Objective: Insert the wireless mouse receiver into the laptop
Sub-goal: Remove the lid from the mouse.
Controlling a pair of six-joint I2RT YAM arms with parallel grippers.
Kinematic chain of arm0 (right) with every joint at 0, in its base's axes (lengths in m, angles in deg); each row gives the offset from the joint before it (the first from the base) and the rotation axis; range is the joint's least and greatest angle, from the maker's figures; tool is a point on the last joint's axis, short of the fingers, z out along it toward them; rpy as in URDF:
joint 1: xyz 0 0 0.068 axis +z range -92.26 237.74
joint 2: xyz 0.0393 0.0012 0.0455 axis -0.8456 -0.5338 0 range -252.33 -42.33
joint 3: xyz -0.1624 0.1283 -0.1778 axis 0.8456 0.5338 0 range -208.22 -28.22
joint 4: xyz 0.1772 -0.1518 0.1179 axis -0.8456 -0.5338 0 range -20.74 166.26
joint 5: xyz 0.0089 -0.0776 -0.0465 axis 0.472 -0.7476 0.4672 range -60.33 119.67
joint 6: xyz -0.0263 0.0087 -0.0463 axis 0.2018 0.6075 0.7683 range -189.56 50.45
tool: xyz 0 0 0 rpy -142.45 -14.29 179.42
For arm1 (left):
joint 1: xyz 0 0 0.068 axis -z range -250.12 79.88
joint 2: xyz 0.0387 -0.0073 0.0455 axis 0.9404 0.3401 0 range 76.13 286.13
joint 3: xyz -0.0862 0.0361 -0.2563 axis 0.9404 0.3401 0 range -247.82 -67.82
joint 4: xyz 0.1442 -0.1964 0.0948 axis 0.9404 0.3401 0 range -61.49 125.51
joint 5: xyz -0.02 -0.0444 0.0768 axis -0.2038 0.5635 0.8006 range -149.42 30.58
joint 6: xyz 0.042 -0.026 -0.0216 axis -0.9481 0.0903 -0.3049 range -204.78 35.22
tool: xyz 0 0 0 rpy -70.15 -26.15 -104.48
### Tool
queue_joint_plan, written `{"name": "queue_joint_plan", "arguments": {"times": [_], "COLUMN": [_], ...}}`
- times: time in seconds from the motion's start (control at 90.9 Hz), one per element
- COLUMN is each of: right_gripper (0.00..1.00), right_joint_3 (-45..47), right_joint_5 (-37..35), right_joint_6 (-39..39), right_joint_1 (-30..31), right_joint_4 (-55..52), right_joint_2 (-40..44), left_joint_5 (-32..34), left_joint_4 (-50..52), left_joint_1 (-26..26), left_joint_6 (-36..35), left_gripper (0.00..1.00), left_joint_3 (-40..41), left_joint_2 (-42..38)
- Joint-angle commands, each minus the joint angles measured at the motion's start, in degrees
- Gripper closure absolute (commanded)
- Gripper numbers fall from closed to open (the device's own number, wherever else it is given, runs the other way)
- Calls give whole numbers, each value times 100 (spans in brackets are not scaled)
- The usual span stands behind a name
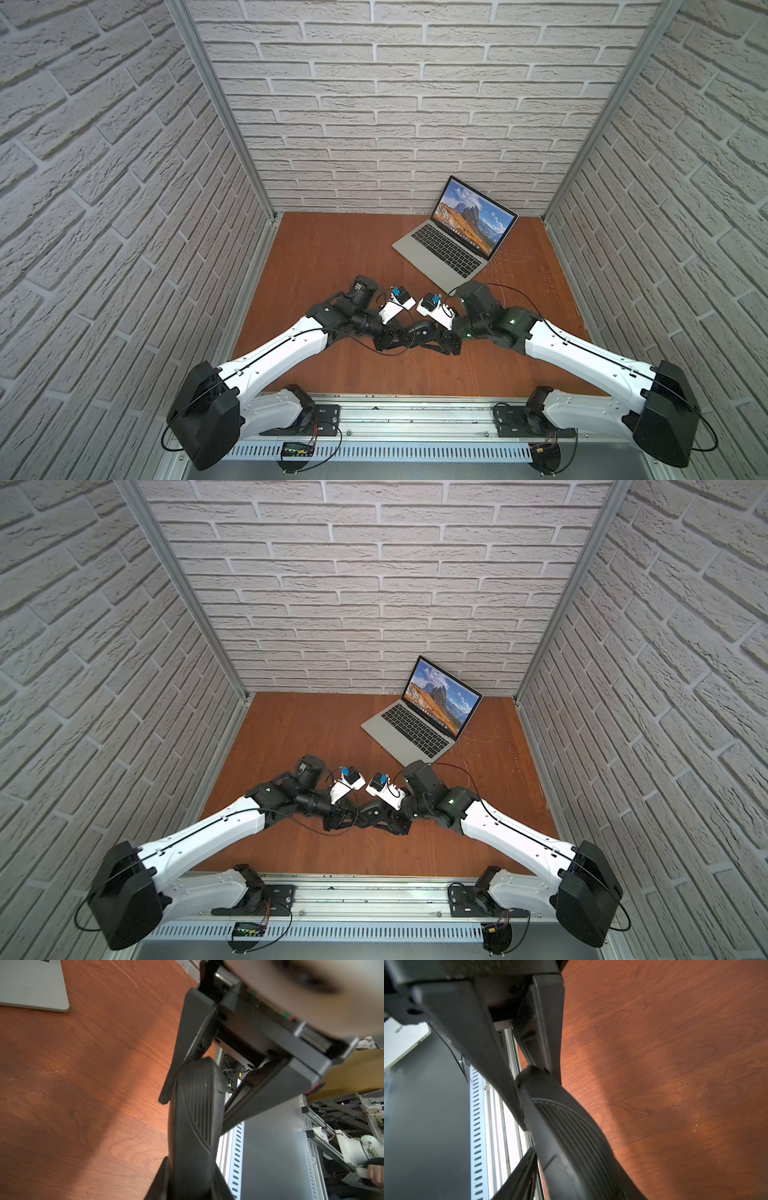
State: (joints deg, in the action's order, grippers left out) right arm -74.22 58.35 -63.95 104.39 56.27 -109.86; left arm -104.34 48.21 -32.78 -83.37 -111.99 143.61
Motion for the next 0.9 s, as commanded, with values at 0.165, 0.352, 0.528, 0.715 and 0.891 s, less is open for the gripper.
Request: {"name": "queue_joint_plan", "arguments": {"times": [0.165,0.352,0.528,0.715,0.891], "right_gripper": [64,60,48,30,29], "right_joint_3": [305,1107,1588,1870,1830], "right_joint_5": [353,665,388,28,228], "right_joint_6": [-541,-1481,-1826,-1920,-2287], "right_joint_1": [-348,-930,-1304,-1589,-1358], "right_joint_4": [771,2232,2798,2659,2835], "right_joint_2": [-439,-991,-1103,-663,-328], "left_joint_5": [-544,-616,-402,-173,24], "left_joint_4": [-73,224,419,744,858], "left_joint_1": [-333,-484,-612,-662,-667], "left_joint_6": [82,273,368,393,441], "left_gripper": [100,100,100,100,100], "left_joint_3": [-108,-503,-724,-871,-911], "left_joint_2": [573,1677,2342,2813,2954]}}
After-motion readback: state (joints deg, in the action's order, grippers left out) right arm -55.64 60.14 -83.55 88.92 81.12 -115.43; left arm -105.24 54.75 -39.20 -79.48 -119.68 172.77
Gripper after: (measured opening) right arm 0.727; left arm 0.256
